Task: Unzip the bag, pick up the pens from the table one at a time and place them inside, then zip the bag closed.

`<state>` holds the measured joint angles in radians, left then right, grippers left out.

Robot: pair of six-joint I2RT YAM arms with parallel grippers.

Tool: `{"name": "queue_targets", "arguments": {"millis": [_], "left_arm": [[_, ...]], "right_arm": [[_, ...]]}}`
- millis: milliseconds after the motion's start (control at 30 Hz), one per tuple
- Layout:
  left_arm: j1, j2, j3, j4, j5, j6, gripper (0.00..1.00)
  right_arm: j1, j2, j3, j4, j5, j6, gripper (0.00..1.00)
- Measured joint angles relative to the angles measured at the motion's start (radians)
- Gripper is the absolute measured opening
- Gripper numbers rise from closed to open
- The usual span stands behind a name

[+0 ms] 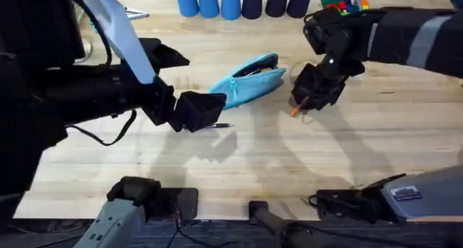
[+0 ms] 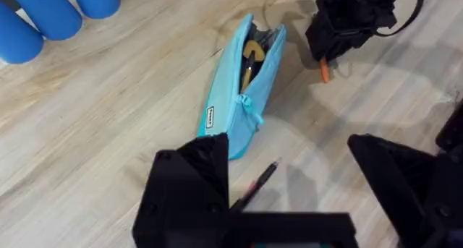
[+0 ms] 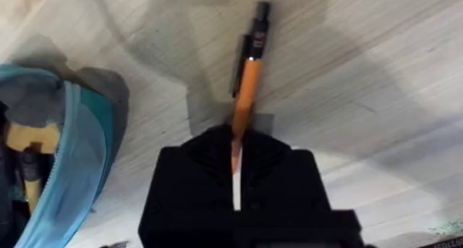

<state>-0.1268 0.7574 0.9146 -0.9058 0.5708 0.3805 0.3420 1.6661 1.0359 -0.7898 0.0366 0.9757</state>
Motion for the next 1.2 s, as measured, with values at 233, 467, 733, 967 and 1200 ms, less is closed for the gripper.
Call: {"name": "queue_targets", "arguments": {"millis": [233, 467, 733, 967, 1200], "left_arm": [[0.000, 0.000, 0.000, 0.000, 0.000, 0.000, 0.995], [0.000, 0.000, 0.000, 0.000, 0.000, 0.000, 0.995], [0.000, 0.000, 0.000, 0.000, 0.000, 0.000, 0.996], [0.000, 0.000, 0.000, 0.000, 0.000, 0.000, 0.995], [0.000, 0.000, 0.000, 0.000, 0.000, 0.000, 0.995]], "right_arm": [[0.000, -0.002, 0.000, -0.001, -0.003, 0.001, 0.036], [-0.032, -0.003, 0.016, -0.048, -0.026, -0.037, 0.031], [-0.104, -0.007, 0.235, -0.041, -0.034, -0.361, 0.031], [-0.107, -0.020, 0.413, 0.053, -0.040, -0.776, 0.031], [-0.106, -0.022, 0.447, 0.102, -0.152, -1.210, 0.031]]}}
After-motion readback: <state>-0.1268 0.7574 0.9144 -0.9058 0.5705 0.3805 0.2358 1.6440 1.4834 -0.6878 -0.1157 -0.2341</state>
